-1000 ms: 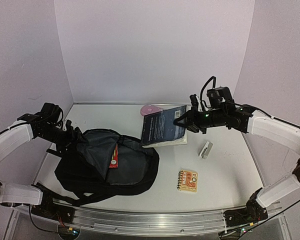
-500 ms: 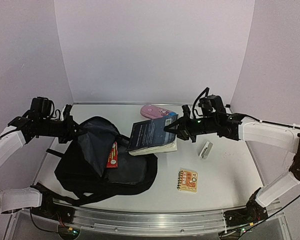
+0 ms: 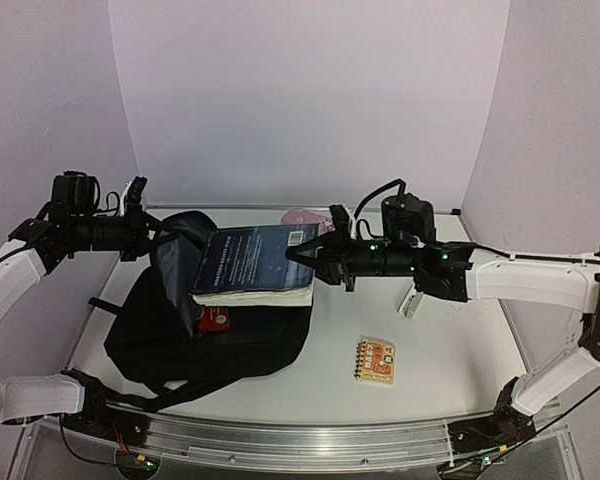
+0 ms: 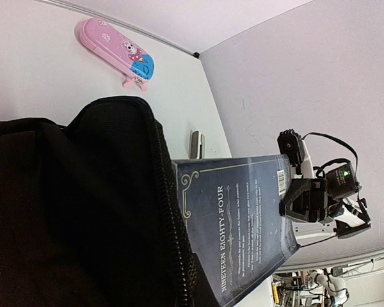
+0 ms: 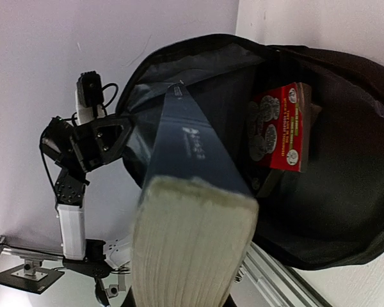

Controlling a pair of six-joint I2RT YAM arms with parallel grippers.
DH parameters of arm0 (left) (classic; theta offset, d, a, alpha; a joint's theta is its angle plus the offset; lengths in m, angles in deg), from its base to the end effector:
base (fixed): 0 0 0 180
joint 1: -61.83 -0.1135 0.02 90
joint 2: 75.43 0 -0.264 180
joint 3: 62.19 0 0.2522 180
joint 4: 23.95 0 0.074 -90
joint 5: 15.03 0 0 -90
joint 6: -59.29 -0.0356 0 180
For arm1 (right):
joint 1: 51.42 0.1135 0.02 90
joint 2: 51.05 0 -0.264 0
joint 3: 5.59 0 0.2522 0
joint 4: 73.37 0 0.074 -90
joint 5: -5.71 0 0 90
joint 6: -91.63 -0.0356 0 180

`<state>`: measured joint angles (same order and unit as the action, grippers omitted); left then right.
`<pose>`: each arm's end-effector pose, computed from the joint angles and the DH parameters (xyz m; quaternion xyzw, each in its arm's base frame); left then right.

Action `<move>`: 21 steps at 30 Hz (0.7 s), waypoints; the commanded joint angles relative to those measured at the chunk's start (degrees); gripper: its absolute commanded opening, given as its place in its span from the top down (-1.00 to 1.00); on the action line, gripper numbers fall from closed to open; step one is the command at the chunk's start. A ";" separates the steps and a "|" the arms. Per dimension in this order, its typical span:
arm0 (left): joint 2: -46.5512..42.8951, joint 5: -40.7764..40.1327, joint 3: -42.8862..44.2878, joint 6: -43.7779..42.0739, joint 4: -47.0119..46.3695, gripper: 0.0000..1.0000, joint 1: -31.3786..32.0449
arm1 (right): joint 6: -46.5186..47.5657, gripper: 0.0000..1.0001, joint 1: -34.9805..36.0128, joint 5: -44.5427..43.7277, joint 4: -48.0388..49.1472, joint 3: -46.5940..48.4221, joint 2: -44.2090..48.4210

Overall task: Pack the student bag
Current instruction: Place the book in the student bag.

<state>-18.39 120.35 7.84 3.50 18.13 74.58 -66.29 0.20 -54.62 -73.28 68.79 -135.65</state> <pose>0.1979 -0.0708 0.3436 0.0440 0.8178 -0.4913 0.2964 0.2014 0.2827 0.3131 -0.0576 0.7570 0.6350 0.1428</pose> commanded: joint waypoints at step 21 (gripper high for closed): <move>-3.03 5.07 5.27 -2.73 -7.26 1.00 -0.34 | -4.31 1.00 0.41 -1.46 20.00 1.07 -18.70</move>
<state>-19.45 122.89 8.53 2.17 16.92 74.56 -70.48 0.39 -57.26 -62.95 68.15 -153.31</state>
